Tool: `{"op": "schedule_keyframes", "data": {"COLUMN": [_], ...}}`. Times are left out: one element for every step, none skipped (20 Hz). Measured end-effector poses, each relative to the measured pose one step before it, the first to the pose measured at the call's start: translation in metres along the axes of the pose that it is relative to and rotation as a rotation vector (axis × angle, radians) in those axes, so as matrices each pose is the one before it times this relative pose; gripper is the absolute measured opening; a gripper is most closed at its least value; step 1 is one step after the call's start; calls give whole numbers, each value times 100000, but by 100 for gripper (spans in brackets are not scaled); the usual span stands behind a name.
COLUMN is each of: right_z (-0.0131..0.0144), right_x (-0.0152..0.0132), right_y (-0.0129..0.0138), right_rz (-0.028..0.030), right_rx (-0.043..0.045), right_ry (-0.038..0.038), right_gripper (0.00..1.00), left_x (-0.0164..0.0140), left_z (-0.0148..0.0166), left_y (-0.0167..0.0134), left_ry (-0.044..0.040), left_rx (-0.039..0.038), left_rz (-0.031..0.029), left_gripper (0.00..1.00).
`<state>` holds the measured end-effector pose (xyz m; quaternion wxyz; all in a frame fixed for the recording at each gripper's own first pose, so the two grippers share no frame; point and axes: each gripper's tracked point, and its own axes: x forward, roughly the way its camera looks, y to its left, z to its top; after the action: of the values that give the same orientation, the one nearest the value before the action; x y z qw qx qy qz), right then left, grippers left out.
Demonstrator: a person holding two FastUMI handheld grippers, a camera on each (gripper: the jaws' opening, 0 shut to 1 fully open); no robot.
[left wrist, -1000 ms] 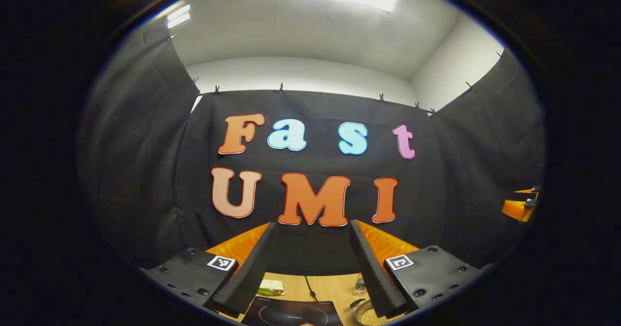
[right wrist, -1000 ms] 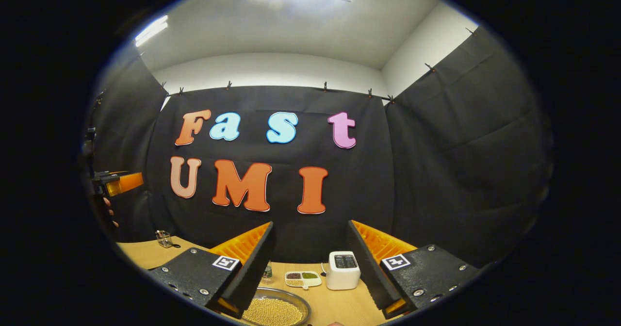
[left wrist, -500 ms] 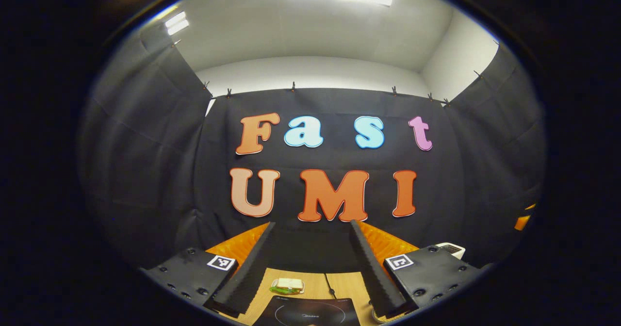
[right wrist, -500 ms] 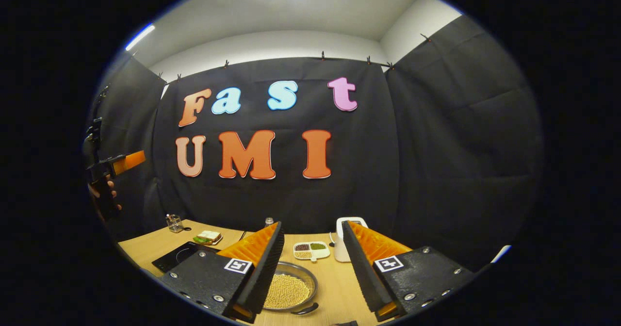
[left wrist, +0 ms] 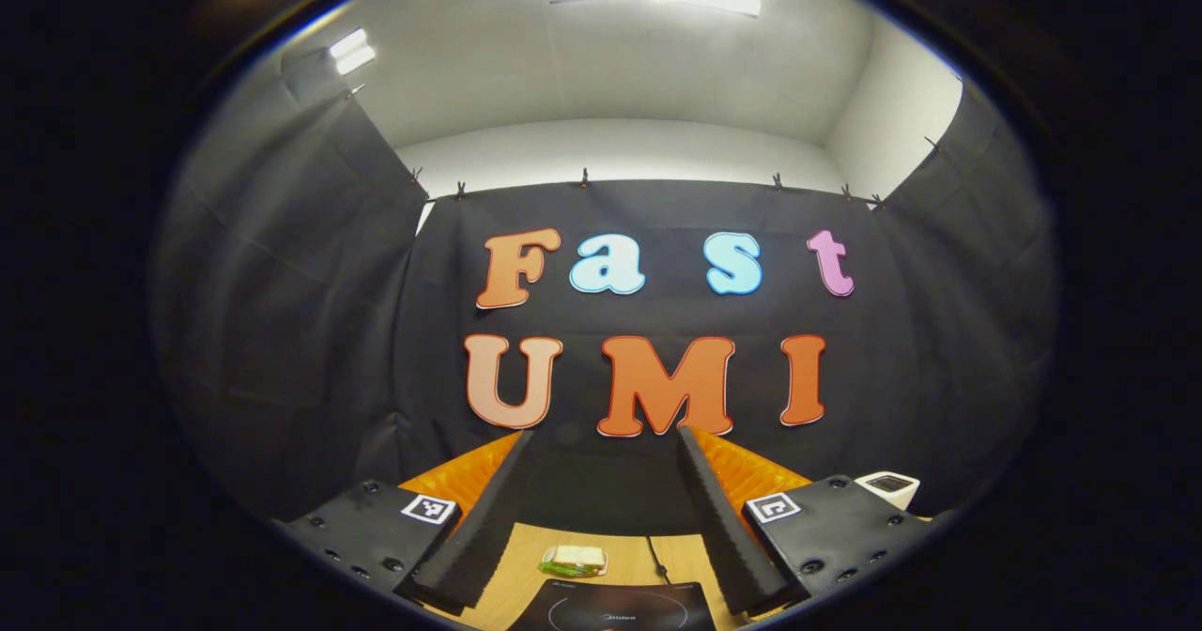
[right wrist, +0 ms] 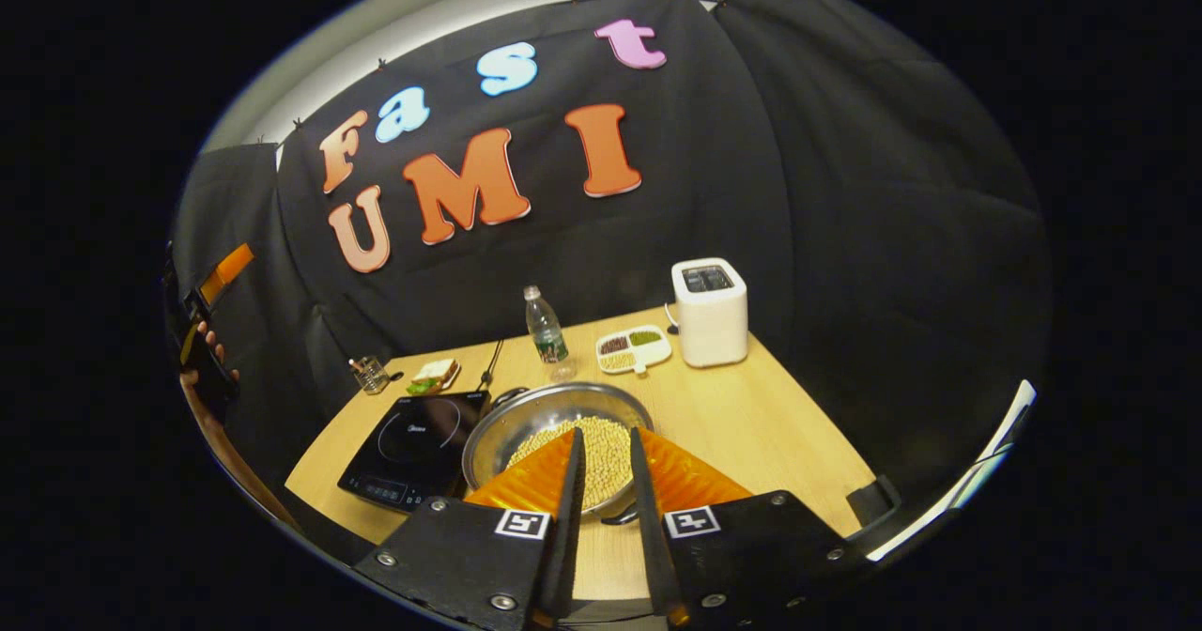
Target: First push the handle of the pot to place it horizontally, then grasp the pot with both hands and set it on the induction cooktop.
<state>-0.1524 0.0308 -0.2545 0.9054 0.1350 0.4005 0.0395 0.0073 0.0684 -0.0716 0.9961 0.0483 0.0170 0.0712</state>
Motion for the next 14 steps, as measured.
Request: {"op": "schedule_keyframes", "data": {"right_z": [-716, -672, -618, -906, -1130, -1308, -1140, -767, -433, -237, -401, -398, -584, -302], "right_x": [216, 261, 47, 305, 352, 323, 259, 385, 505, 379, 137, 240, -52, 237], "right_y": [98, 85, 83, 363, 404, 536, 244, -229, -224, -119, 118, 189, 216, -29], "right_rz": [-313, -291, 100, 863, 1392, 1939, 473, -1282, -1652, -1070, -267, 1212, 1222, 92], "right_rx": [-387, -931, -1172, -261, 891, 1207, 486, -631, -639, -356, 859, 1716, 2226, 1523], "right_ry": [2879, 2046, 1899, 2414, 3968, 4888, 3587, 2567, 1531, 1230, 2170, 2744, 2813, 2214], "right_gripper": [27, 21, 19, 14, 13, 12, 11, 11, 8, 4, 2, 0, 0, 0], "left_x": [20, 167, 210, 99, 160, 140, 155, 120, 8, 75, -10, 119, -26, 78], "left_z": [-385, -378, -408, -252, -133, -105, -236, -209, -123, -91, -17, -38, -48, -4], "left_y": [94, 258, 181, 256, 543, 557, 479, 210, 289, 131, 56, 89, 139, 212], "left_ry": [723, 757, 668, 85, -384, -522, -125, -26, -154, -49, -107, -131, -248, -102], "left_rx": [-16, 36, -2, -119, -311, -168, -66, -433, -13, 349, 361, 434, 248, 183], "left_rz": [128, 329, 258, 777, 1262, 1344, 904, 560, 756, 305, 134, 97, 431, 534], "left_gripper": [96, 96, 96, 96, 96, 96, 97, 96, 96, 96, 96, 97, 97, 96]}}
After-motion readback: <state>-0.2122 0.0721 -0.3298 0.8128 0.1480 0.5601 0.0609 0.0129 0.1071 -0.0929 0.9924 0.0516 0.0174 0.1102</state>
